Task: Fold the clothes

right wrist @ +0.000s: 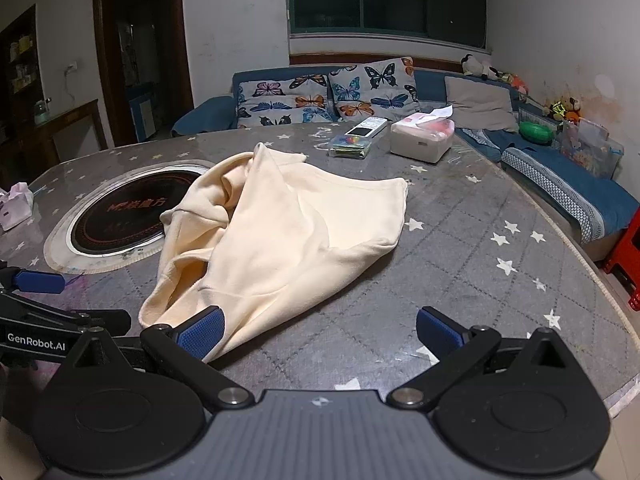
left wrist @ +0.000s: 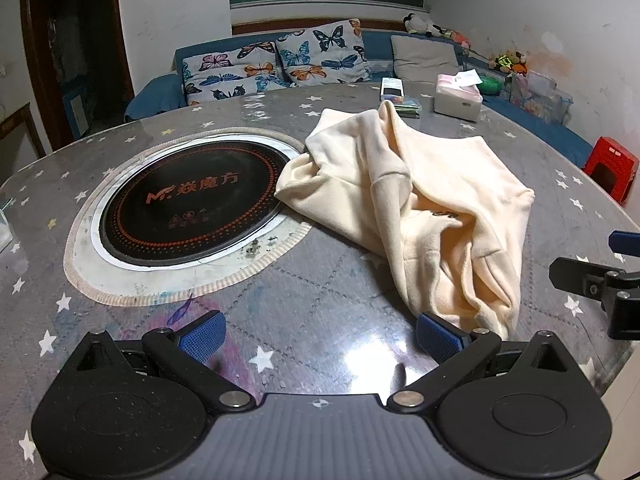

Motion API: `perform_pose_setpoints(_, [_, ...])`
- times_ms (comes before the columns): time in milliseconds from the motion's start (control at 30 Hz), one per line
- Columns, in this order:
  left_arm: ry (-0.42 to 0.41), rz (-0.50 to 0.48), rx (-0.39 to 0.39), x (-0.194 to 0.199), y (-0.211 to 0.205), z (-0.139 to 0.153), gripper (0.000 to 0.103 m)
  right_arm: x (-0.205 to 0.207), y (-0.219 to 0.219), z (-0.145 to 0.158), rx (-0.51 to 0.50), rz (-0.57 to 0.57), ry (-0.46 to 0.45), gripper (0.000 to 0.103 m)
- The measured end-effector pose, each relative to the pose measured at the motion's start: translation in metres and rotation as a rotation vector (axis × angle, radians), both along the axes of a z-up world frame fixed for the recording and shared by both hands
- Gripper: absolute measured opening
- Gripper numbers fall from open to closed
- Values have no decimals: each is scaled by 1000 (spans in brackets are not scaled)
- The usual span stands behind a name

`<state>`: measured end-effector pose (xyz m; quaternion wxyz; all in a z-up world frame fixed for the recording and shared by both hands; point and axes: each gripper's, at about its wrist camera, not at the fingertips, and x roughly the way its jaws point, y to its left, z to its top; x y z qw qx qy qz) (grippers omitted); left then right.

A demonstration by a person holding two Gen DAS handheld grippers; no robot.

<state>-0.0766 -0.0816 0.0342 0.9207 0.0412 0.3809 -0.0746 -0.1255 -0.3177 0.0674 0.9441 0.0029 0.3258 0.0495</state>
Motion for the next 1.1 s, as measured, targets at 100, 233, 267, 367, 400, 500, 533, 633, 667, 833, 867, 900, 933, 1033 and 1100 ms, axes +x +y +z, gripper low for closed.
perform_pose_setpoints(100, [-1,-8,7,-3,-2,0,103,-3,-1,0,0,-1,-2,103])
perform_pose_setpoints(233, [-3,-18,18,-6,-5,0,103,-6,-1,1,2,-2,-4,103])
perform_pose_setpoints(267, [-4,-21,21,-7,-5,0,103,-7,-1,1,2,-3,-4,103])
perform_pose_setpoints(367, [-5,-28,29,-9,-7,0,103,-8,-1,1,1,-4,-5,103])
perform_pose_setpoints(400, [-5,-30,32,-9,-8,0,103,-8,-1,0,1,-5,-5,103])
perform_pose_setpoints(500, [-5,-35,39,-10,-9,-1,103,-9,-2,0,2,-7,-4,103])
perform_pose_setpoints(533, [-5,-36,40,-11,-10,-1,103,-9,-2,0,2,-8,-4,103])
perform_pose_setpoints(633, [-6,-41,46,-11,-11,-1,103,-10,-2,0,4,-9,-5,103])
perform_pose_setpoints(667, [-6,-43,48,-11,-12,-1,103,-10,-2,0,4,-9,-6,103])
perform_pose_setpoints(833, [-7,-46,54,-10,-13,-1,103,-9,-2,0,5,-8,-5,103])
perform_pose_setpoints(867, [-8,-46,55,-10,-13,-1,103,-9,-2,0,5,-8,-5,103])
perform_pose_setpoints(900, [-8,-47,55,-10,-13,-1,103,-9,-2,1,5,-7,-6,103])
perform_pose_setpoints(933, [-8,-47,56,-9,-14,-1,103,-9,-2,1,5,-7,-6,103])
perform_pose_setpoints(1033, [-10,-50,58,-9,-14,-1,103,-8,-1,1,6,-4,-7,103])
perform_pose_setpoints(1100, [-10,-52,59,-9,-15,-1,103,-7,-1,1,6,-2,-8,103])
